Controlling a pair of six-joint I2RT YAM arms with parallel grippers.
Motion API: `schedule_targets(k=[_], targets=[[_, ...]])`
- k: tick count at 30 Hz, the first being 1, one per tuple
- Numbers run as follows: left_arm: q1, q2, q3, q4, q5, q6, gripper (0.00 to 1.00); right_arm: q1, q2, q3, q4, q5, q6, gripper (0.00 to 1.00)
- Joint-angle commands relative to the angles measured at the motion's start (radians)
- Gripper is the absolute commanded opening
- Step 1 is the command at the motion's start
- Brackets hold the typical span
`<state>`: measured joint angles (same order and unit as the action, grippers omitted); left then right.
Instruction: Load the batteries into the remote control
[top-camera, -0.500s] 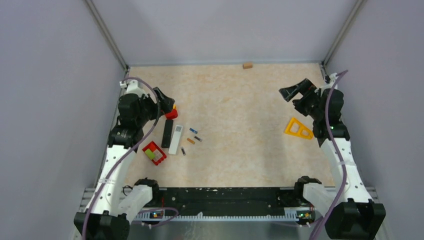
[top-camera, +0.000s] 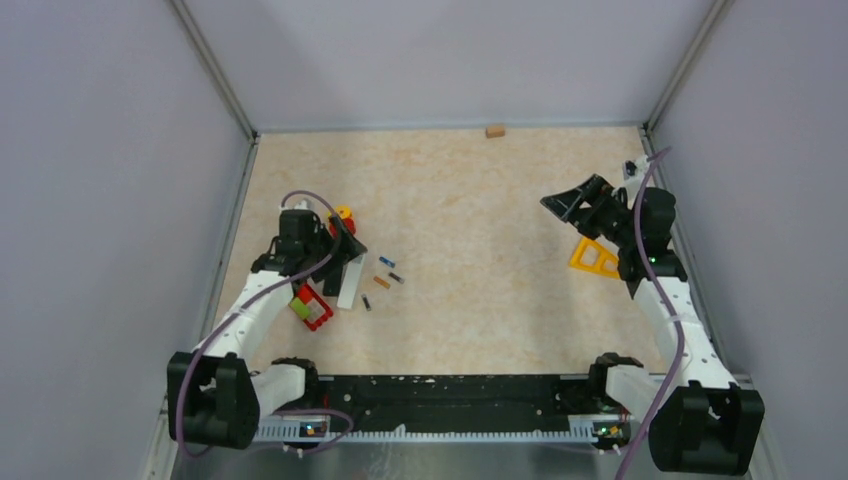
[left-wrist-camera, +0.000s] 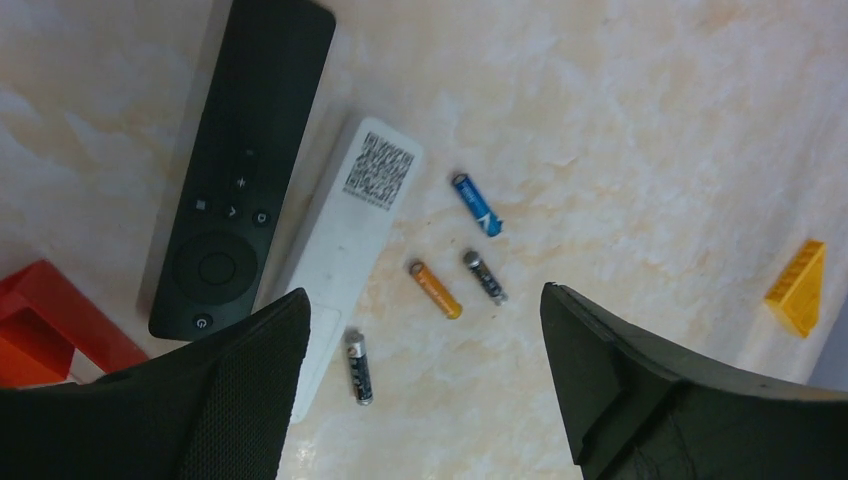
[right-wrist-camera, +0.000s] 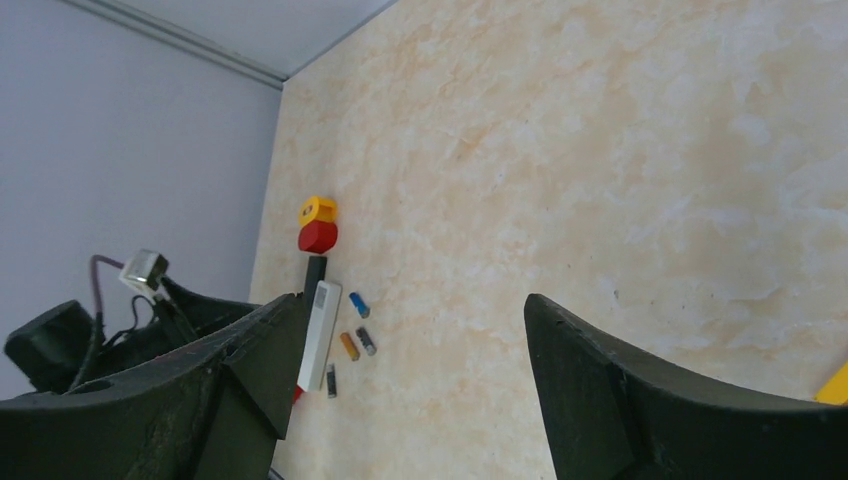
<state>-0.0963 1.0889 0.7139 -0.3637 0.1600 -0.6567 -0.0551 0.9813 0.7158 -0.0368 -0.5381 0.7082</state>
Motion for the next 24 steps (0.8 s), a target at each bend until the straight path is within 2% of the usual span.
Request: schedule_targets(k=[1, 12, 24], targets=[[-0.046, 0.067, -0.053, 0.099, -0.02, -0.057, 0.87, -0.003, -0.004, 0.006, 0.041, -0.009, -0.032, 0.79], [-0.135, 0.218, -0.021, 0.096, -0.186, 0.024, 0.85, -0.003, 0.007, 0.011, 0.006, 0.01, -0.059, 0.79], [-0.171, 0.208, 0.012, 0.058, -0.272, 0.08, 0.86, -0.003, 0.091, 0.019, -0.015, 0.004, -0.051, 0.77]])
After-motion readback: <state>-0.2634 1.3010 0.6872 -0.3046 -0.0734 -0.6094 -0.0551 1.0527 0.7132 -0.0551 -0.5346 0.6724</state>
